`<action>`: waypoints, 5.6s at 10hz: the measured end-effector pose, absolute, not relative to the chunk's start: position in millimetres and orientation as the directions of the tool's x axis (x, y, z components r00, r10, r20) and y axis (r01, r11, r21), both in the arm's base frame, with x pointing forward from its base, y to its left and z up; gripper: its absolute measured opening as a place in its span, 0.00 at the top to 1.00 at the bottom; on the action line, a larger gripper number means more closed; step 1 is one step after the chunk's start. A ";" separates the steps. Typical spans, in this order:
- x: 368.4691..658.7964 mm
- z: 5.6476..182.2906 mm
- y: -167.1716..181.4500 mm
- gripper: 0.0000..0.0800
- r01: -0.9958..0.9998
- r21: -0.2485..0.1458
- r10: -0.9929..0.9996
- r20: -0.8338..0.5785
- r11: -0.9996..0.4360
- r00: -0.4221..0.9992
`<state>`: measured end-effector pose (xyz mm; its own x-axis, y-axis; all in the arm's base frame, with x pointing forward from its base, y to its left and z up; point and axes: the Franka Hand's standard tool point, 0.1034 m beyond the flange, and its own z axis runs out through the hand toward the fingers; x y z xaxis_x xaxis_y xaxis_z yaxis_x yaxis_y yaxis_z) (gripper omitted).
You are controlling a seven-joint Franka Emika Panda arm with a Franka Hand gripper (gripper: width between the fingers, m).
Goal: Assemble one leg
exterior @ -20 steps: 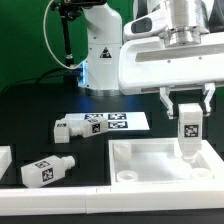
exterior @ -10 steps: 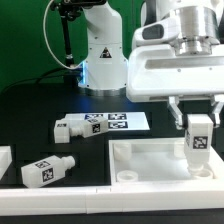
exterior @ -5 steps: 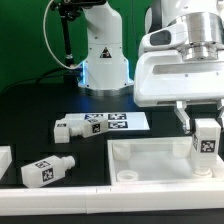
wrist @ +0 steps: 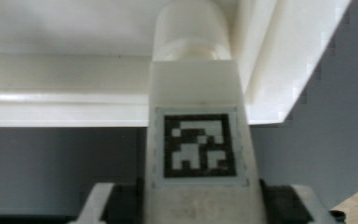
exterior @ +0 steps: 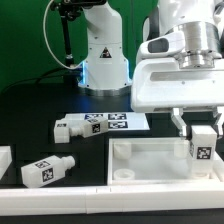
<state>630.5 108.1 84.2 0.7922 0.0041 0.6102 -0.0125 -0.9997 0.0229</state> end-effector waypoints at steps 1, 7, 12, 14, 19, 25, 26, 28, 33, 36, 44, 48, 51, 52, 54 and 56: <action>630.8 84.3 108.4 0.64 -0.007 0.026 0.010 0.608 -1.000 0.794; 650.6 96.8 89.7 0.20 -0.061 0.019 -0.052 0.323 -0.998 0.945; 651.9 89.4 105.6 0.19 -0.174 -0.007 -0.174 0.061 -0.985 0.983; 650.1 86.8 107.4 0.19 -0.167 -0.011 -0.167 0.066 -0.986 0.984; 650.3 86.5 105.7 0.64 -0.377 -0.023 -0.378 0.062 -0.926 0.924; 647.0 84.0 96.3 0.64 -0.911 -0.083 -0.915 0.021 -0.404 0.404; 645.3 83.5 94.9 0.64 -0.962 -0.081 -0.965 -0.019 -0.260 0.262; 640.1 82.5 96.5 0.64 -0.995 -0.076 -0.994 -0.093 0.071 -0.064; 640.4 78.3 108.5 0.37 -0.869 -0.101 -0.872 -0.031 -0.484 0.489; 639.9 77.1 108.3 0.20 -0.771 -0.103 -0.775 -0.013 -0.628 0.632; 642.0 75.4 109.1 0.56 -0.503 -0.088 -0.507 0.044 -0.860 0.861; 639.7 74.3 108.3 0.64 -0.849 -0.068 -0.850 -0.003 -0.525 0.526; 642.6 73.6 116.1 0.64 -0.995 -0.067 -0.996 -0.056 0.076 -0.072; 642.6 73.6 118.4 0.64 -0.982 -0.074 -0.984 -0.060 0.173 -0.169; 642.8 73.7 117.9 0.64 -0.983 -0.074 -0.985 -0.059 0.169 -0.164; 640.1 71.2 118.3 0.59 -0.987 -0.085 -0.990 -0.024 -0.139 0.141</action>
Offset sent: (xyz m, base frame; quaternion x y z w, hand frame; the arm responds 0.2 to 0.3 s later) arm 0.0103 -0.0368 0.0279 -0.0713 -0.1156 -0.0237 0.9905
